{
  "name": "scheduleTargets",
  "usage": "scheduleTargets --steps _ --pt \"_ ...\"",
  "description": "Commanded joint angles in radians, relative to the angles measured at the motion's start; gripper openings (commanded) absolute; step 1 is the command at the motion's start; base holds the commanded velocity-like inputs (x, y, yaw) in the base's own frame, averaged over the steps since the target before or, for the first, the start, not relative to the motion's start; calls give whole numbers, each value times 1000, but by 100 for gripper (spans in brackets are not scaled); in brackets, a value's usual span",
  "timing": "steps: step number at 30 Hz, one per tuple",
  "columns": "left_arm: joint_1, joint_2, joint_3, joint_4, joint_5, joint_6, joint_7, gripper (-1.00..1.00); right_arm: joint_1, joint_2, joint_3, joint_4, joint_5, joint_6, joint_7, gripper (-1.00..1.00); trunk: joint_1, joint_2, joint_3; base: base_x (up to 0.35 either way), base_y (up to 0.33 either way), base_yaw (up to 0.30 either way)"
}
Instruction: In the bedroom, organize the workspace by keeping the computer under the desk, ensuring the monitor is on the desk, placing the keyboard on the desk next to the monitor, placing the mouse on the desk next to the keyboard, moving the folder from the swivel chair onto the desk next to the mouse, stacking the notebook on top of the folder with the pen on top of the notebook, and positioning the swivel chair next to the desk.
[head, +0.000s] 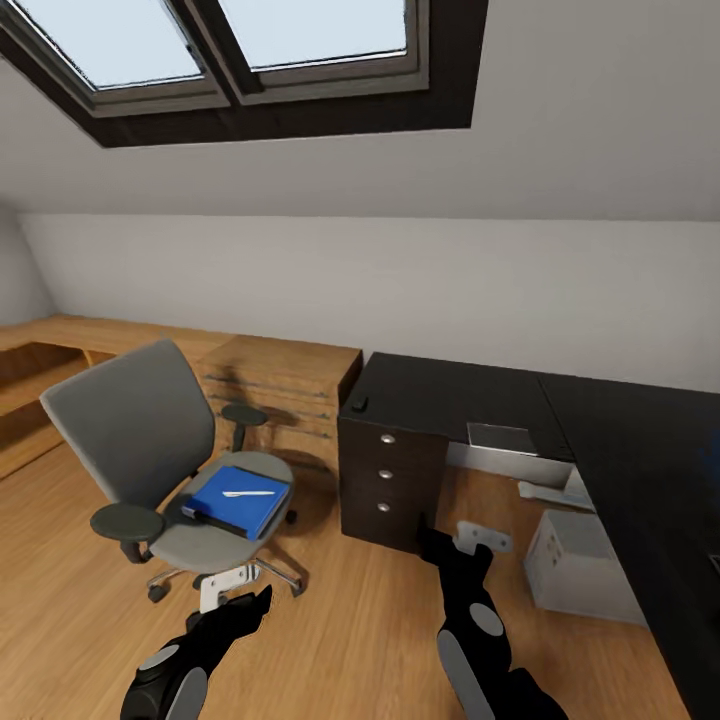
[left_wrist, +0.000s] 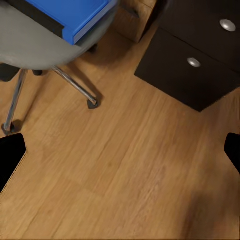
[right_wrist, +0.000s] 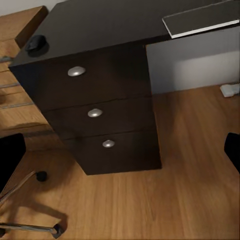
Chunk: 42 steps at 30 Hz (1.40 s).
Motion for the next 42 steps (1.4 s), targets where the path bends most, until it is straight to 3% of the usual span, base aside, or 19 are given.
scheduleTargets --steps 1,14,20,21,25,42 --pt "-1 0 -1 -1 11 3 9 100 -1 0 1 -2 -4 5 -7 100 1 -1 -1 329 0 266" --pt "-1 -1 -3 -4 9 2 9 100 -1 -1 -1 -4 -3 5 -8 100 1 -1 -4 329 0 234" --pt "0 -3 -7 -4 8 -16 8 100 -1 -5 -1 -14 -3 5 -8 100 1 -1 -5 329 0 19" --pt "21 -2 -37 -13 6 -37 8 100 0 -6 -1 -17 -2 5 -8 100 1 -1 -5 329 0 0" --pt "32 -2 -58 -25 3 -57 8 100 0 -6 0 -17 -2 5 -8 100 1 -1 -5 329 0 0" --pt "37 -1 -66 -30 1 -77 8 100 0 -6 0 -17 3 5 -8 100 1 -1 -5 329 0 2"
